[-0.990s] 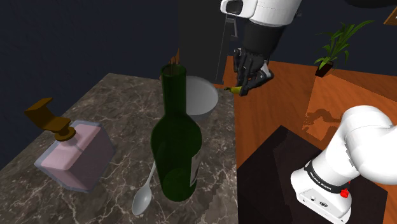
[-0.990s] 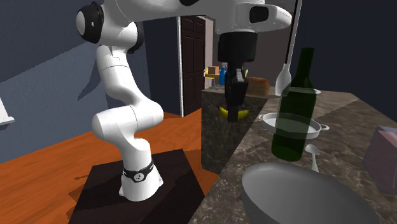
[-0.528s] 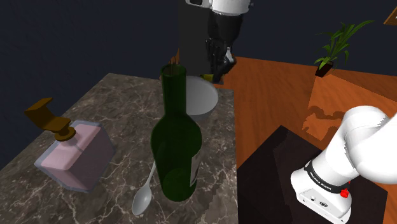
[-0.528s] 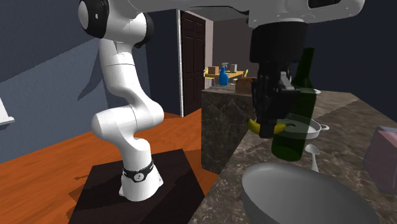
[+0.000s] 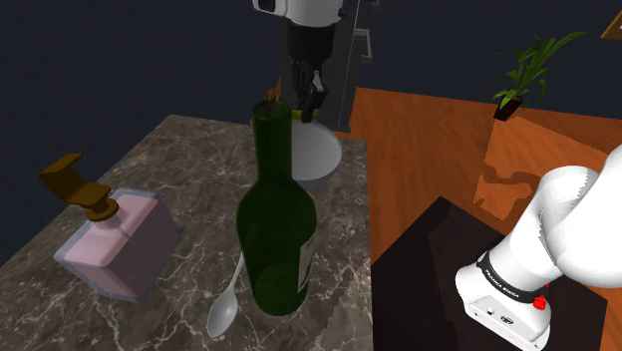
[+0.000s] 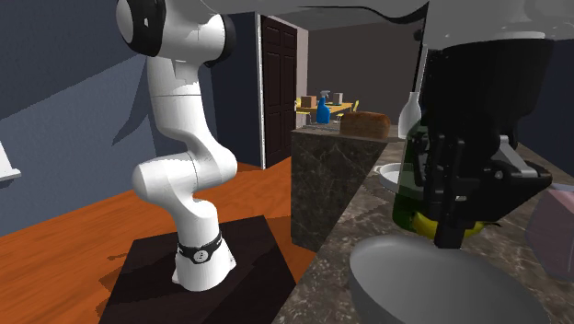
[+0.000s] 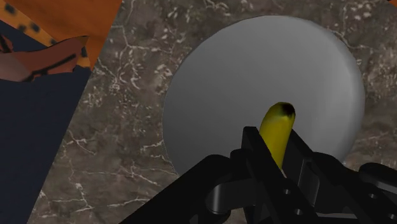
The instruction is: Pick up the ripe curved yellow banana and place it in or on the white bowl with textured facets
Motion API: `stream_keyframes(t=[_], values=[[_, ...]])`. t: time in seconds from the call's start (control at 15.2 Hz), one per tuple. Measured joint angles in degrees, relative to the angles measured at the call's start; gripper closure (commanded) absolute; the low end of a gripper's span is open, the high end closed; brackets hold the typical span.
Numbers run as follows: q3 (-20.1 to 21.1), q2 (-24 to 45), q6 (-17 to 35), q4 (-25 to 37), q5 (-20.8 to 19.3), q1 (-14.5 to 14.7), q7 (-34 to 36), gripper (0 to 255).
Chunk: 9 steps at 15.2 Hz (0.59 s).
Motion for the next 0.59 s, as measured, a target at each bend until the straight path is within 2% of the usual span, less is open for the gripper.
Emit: stream_keyframes(t=[0.59], values=[[0.01, 0.07, 6.88, -6.82, -0.05, 0.01, 0.16, 255]])
